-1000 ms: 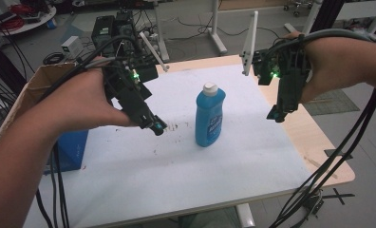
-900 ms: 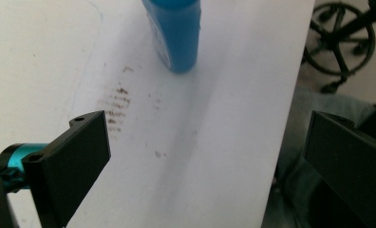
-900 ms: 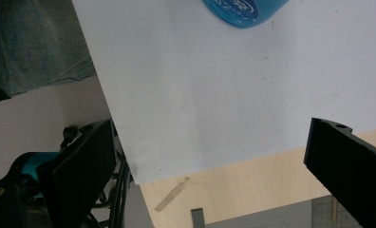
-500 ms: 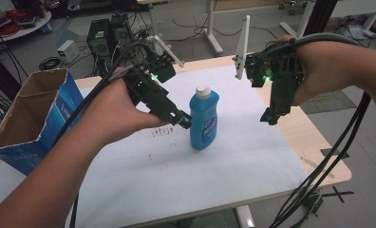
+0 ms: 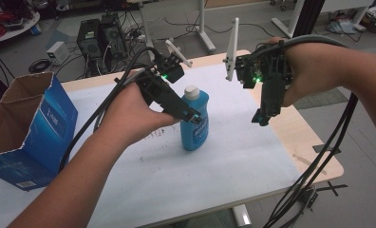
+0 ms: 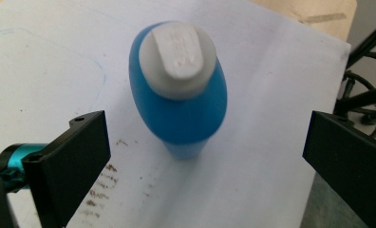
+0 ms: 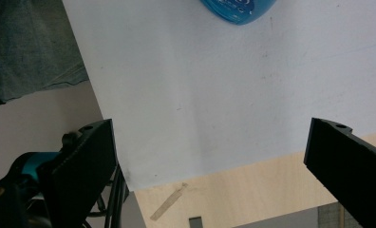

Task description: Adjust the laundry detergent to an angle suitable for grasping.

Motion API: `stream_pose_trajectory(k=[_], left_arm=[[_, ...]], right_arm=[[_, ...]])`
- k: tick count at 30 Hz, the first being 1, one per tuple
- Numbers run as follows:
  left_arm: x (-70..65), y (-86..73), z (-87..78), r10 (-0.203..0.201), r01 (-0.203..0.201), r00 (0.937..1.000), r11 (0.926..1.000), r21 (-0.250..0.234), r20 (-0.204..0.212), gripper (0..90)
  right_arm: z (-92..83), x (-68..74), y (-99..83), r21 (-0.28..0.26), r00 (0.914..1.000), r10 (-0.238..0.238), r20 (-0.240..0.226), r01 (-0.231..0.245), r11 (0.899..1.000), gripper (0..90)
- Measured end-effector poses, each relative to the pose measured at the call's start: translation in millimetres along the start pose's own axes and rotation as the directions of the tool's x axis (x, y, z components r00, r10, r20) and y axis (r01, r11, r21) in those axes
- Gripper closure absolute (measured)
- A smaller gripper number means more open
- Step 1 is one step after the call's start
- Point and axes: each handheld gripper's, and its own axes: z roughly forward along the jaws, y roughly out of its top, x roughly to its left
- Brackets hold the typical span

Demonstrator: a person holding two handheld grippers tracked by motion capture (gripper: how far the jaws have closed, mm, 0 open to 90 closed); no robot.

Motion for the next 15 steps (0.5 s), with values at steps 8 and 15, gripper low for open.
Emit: stream_pose_trajectory(k=[8, 15], left_arm=[[0.4, 6.4, 19.4, 0.004, -0.004, 0.9995, 1.0, -0.006, -0.032, 1.7], [2.5, 8.6, 35.1, 0.005, -0.004, 0.9977, 1.0, 0.004, -0.068, 1.7]], right_arm=[[3.0, -1.3, -0.2, -0.003, 1.0, -0.001, -0.007, 0.001, 1.0, 2.7], [6.2, -2.1, -1.3, -0.001, 0.9999, -0.002, -0.011, 0.002, 1.0, 2.7]])
